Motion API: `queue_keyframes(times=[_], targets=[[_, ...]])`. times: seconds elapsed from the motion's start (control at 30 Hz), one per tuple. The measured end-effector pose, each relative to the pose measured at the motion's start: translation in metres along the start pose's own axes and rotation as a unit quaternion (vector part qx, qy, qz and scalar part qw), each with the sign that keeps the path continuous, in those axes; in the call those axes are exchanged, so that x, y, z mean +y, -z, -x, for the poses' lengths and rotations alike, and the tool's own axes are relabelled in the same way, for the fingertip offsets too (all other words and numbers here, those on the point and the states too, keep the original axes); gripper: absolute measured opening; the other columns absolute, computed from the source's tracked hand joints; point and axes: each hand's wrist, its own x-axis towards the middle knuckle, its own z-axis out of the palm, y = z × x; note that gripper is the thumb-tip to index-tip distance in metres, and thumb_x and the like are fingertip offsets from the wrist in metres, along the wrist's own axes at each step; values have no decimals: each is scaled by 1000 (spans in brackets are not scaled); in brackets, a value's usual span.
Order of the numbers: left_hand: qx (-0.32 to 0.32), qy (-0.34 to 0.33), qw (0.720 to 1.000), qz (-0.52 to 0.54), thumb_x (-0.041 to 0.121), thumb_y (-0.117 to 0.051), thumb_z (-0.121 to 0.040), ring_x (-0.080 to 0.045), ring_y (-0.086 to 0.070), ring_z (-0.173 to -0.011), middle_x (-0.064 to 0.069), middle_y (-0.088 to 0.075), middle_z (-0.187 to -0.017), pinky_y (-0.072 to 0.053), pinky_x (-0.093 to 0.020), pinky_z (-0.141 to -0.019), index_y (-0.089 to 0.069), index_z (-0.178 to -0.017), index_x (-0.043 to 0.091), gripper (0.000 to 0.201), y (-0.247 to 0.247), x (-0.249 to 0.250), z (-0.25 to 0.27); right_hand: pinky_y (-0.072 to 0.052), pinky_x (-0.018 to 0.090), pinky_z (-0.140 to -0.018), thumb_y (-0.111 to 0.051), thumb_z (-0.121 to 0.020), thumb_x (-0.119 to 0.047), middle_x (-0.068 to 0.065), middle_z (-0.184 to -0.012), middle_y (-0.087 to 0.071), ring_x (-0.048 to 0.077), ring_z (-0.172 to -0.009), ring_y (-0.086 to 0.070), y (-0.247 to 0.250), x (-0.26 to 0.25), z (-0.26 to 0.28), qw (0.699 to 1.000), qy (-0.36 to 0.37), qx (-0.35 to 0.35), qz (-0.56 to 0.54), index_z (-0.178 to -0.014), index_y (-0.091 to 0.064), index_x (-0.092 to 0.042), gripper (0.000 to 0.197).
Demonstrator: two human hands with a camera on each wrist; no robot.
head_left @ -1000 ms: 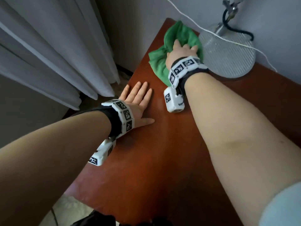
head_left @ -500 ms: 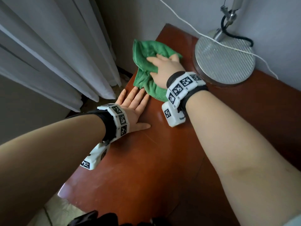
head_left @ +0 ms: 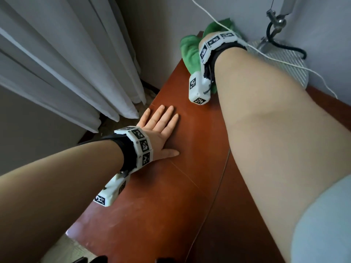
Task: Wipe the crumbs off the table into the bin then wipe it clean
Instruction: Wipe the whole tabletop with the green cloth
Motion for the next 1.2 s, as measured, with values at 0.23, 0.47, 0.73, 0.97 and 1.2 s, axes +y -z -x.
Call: queue_keyframes(times=[0.23,0.47,0.73,0.97,1.2], targets=[[-3,-2,1000,5,70,-32,-85,-23,24,-141,-4,30,-152,15,-43,-113,26,-144,20,96,2,0,2,-31,40,-104,-31,-97,-28,13,-141,-41,29,-127,-42,-29,4,41,992,-66,-23,-101,-138,-34,-6,46],[-11,-3,1000,-8,70,-30,-85,-24,23,-142,-5,29,-152,14,-44,-113,25,-145,18,96,4,3,4,-26,37,-108,-29,-99,-34,5,-157,-15,31,-138,-23,-60,23,83,989,-35,-72,-123,-148,-15,-26,51],[-7,-3,1000,2,70,-31,-85,-22,24,-141,-3,30,-152,15,-43,-112,26,-144,20,96,2,0,2,-18,39,-111,-23,-101,-22,8,-156,-16,25,-142,-20,-36,12,42,995,-53,-43,-74,-148,-19,-14,48],[-7,-4,1000,8,70,-32,-85,-24,21,-142,-4,28,-153,12,-45,-114,23,-145,19,96,4,1,2,-30,33,-104,-30,-97,-37,-6,-157,-14,30,-132,-27,-78,53,81,986,-54,-17,-156,-146,-16,-36,51],[-4,-2,1000,17,70,-32,-85,-21,23,-142,-1,28,-153,12,-44,-115,21,-146,21,95,4,4,7,-21,38,-110,-32,-95,-35,-3,-156,-19,32,-136,-28,-123,144,137,958,-231,-65,-155,-146,-17,-35,52]])
